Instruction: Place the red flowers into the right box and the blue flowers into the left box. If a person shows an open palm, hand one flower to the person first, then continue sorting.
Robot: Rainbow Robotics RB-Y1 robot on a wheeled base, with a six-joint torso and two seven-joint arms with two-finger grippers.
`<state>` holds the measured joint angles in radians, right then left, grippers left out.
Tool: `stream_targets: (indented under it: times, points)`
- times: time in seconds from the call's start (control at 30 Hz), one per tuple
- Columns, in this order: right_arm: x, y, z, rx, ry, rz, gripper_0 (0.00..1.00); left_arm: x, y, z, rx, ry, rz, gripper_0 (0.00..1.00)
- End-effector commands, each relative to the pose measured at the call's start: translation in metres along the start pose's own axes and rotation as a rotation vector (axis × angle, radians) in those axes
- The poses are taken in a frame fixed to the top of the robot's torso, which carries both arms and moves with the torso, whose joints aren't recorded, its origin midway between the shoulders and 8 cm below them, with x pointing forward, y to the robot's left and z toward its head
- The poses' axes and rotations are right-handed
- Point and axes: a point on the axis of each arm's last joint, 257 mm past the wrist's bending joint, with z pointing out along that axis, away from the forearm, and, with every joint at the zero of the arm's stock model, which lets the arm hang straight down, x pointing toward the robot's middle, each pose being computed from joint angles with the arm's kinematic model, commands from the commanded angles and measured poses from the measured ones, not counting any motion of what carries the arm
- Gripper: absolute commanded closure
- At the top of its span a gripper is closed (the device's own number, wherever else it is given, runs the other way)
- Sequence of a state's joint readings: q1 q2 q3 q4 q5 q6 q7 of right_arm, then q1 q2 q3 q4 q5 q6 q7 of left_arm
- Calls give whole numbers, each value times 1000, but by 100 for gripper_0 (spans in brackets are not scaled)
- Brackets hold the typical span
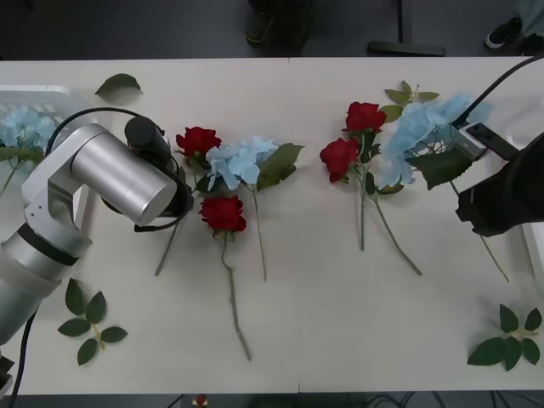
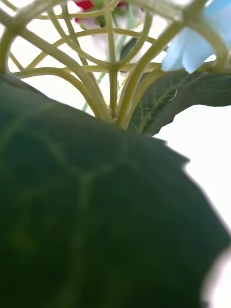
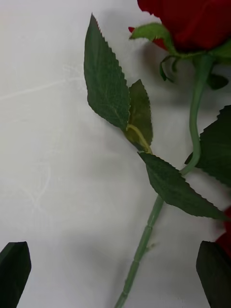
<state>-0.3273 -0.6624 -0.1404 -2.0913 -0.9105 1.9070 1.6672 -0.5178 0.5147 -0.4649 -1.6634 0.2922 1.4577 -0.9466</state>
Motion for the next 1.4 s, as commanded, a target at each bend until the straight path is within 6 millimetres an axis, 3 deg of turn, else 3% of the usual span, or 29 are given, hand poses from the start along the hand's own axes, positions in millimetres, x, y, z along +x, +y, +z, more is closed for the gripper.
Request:
stream_targets:
  times: [0.03, 0.4, 0.63, 0.93, 1.17, 1.4]
  points:
    - [-13, 0, -29, 15, -62, -55, 100, -15, -5, 1, -4, -40, 37, 0]
    - [-31, 4, -48, -14, -158, -67, 100, -4, -21, 14, 10, -20, 52, 0]
    - [-102, 17, -70, -46, -442, -71, 100, -1, -24, 15, 6, -15, 66, 0]
    - [-226, 36, -120, -72, -855, -94, 100, -1, -24, 15, 6, -15, 66, 0]
    - [-300, 46, -155, -86, -1016, -113, 100, -1, -24, 15, 6, -15, 66, 0]
    - [-353, 46, -175, 0, -1062, -108, 100, -1, -24, 15, 6, -15, 66, 0]
